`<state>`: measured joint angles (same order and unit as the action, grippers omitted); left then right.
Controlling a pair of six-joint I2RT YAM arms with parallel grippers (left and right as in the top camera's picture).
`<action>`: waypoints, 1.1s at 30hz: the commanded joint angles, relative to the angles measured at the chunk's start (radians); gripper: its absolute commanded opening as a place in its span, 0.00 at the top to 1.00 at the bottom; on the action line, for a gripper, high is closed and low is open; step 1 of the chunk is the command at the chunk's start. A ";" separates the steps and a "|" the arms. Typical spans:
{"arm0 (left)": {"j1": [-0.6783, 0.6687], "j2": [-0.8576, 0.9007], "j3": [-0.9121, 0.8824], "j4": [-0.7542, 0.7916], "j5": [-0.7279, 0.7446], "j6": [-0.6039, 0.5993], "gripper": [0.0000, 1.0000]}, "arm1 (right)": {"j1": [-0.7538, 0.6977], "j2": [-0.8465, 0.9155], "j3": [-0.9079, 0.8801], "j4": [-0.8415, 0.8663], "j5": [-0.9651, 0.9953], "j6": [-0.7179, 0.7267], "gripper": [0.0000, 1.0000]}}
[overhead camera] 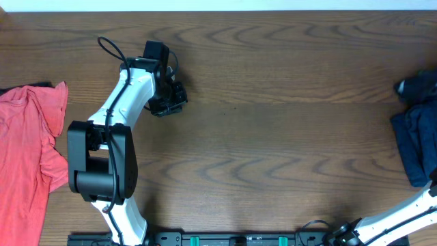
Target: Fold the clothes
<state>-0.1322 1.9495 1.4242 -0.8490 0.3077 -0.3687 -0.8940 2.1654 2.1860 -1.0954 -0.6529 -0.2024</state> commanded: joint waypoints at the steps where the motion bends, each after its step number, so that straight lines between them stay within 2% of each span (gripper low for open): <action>1: 0.000 0.010 -0.008 -0.002 -0.002 0.009 0.94 | 0.014 -0.023 0.130 -0.031 -0.114 -0.058 0.99; 5: 0.000 0.010 -0.008 0.001 -0.002 0.009 0.94 | 0.025 -0.023 0.203 -0.096 -0.107 -0.084 0.99; 11: 0.000 0.010 -0.008 0.002 -0.002 0.009 0.93 | 0.073 -0.022 0.201 -0.172 -0.114 -0.154 0.99; 20: 0.000 0.010 -0.008 0.001 -0.002 0.009 0.94 | 0.202 -0.021 0.201 -0.184 -0.096 -0.298 0.99; 23: 0.000 0.010 -0.008 0.002 -0.002 0.008 0.94 | 0.256 -0.020 0.199 -0.199 -0.095 -0.356 0.99; 33: 0.000 0.010 -0.008 0.002 -0.002 -0.010 0.94 | 0.529 -0.018 0.181 -0.196 -0.095 -0.351 0.99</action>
<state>-0.1322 1.9495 1.4242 -0.8448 0.3077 -0.3698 -0.4526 2.1620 2.3714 -1.2934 -0.7105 -0.5282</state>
